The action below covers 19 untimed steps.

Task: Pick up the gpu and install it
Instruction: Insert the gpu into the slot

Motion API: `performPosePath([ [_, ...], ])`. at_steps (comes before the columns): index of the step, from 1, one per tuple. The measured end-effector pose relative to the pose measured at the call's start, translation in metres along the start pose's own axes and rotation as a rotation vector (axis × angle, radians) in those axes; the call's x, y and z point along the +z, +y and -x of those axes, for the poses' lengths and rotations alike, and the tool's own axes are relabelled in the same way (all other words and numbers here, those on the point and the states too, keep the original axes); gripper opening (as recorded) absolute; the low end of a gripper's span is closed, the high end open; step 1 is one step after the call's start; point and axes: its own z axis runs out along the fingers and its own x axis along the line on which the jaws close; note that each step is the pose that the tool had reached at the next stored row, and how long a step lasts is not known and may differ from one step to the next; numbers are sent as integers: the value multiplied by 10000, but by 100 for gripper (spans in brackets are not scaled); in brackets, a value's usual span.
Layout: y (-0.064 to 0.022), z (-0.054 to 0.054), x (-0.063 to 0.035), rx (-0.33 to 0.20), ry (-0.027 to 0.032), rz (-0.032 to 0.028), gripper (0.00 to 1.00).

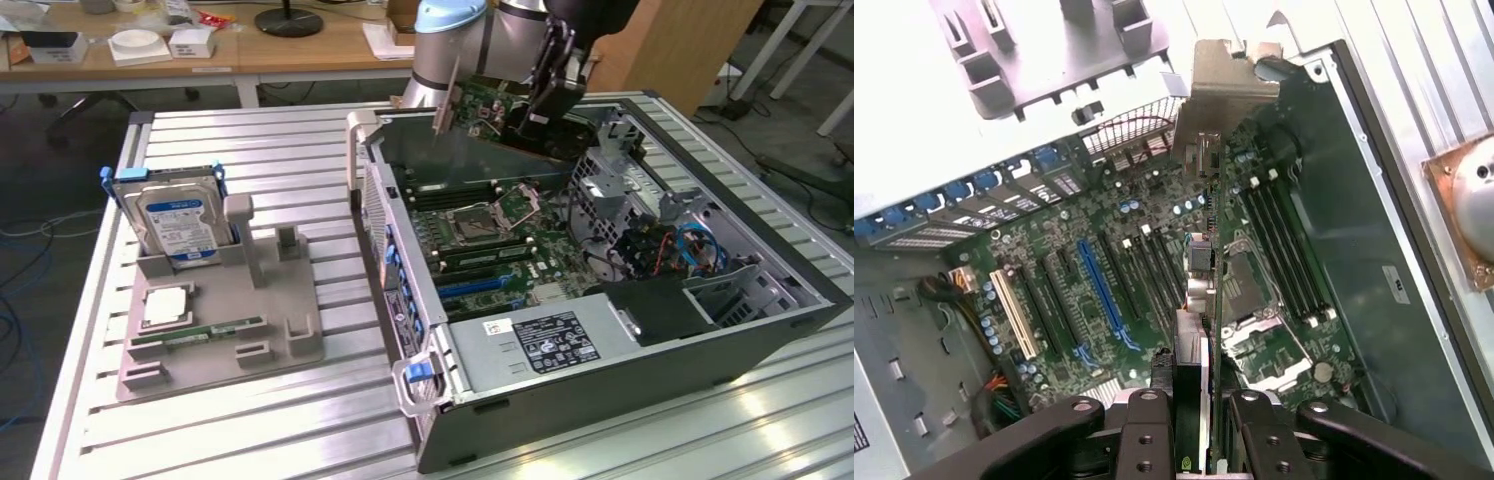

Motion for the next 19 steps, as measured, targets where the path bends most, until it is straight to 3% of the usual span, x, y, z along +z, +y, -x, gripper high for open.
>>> performPosePath([
  [19,-4,-8,-2,-1067,38,126,27],
])
